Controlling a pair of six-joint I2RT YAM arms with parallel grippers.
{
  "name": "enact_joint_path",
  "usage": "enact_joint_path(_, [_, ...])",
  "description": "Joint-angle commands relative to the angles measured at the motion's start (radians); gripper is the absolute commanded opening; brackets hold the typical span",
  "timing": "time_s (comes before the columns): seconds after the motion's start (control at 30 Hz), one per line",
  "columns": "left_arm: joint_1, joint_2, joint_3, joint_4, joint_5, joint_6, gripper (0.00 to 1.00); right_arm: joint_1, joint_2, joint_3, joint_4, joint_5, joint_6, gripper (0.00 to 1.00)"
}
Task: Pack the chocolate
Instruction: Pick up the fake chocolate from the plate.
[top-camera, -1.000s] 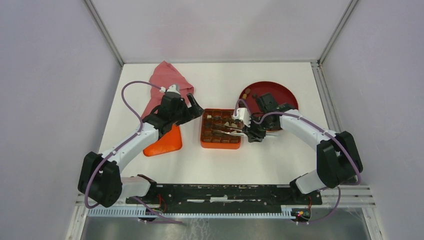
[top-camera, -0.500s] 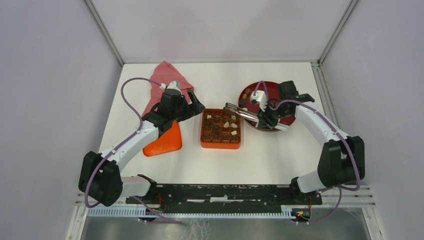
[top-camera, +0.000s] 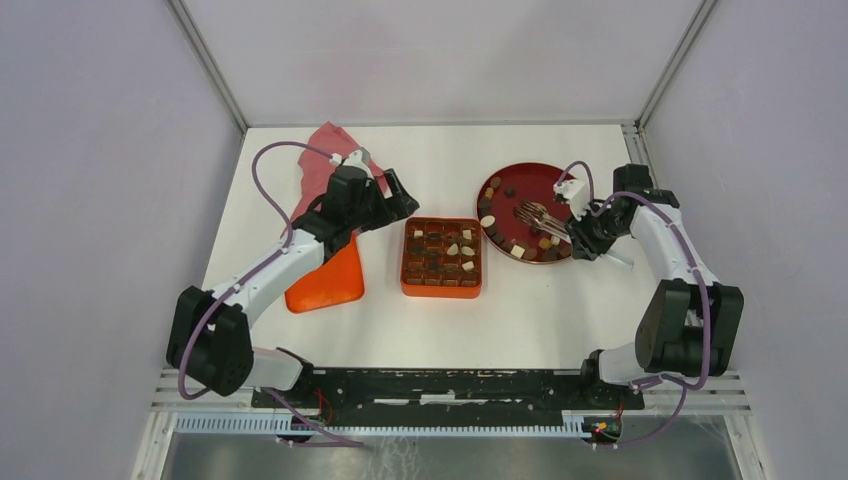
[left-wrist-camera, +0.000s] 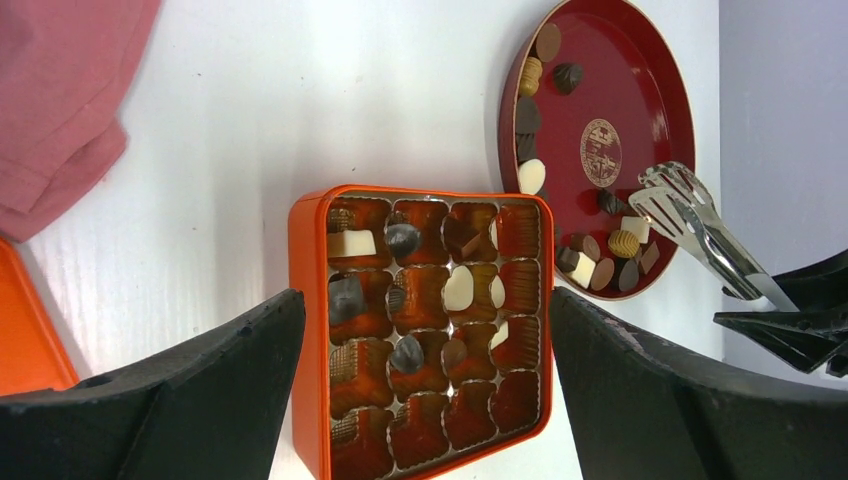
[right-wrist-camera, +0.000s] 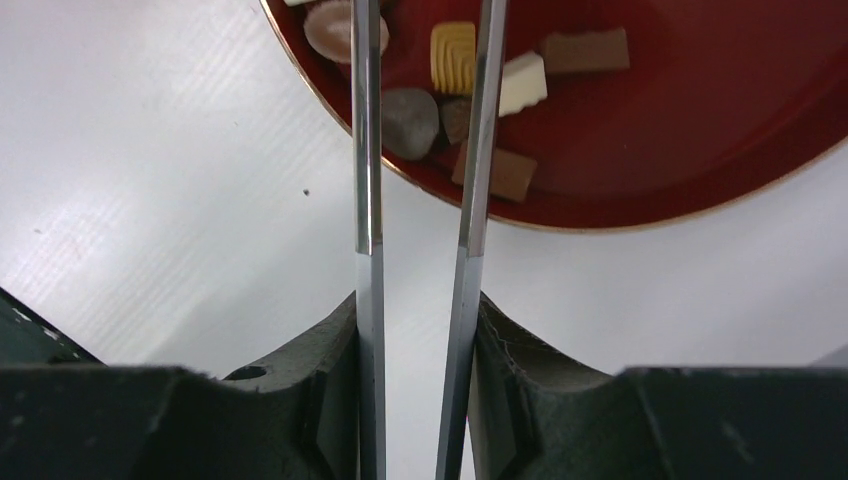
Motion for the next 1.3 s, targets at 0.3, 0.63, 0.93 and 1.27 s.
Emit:
enact_joint_path(0.3, [0.0,0.007,-0.005,0.085,0.06,0.049,0.95,-0.005,-0.031,0.026,-0.041,0.293,-0.035,0.41])
enact_joint_path(0.63, [0.0,-0.042,-0.077,0.112,0.049,0.017,0.95,0.007,0.026,0.056,-0.051,0.289,-0.028,0.42])
enact_joint_path(0.93, [-0.001,-0.064,-0.088,0.106,0.033,0.013,0.95,0.042,0.06,0.062,-0.038,0.34,-0.004,0.4])
enact_joint_path(1.27, [0.0,-0.072,-0.094,0.104,0.026,0.013,0.95,0.056,0.06,0.074,-0.038,0.362,0.001,0.23])
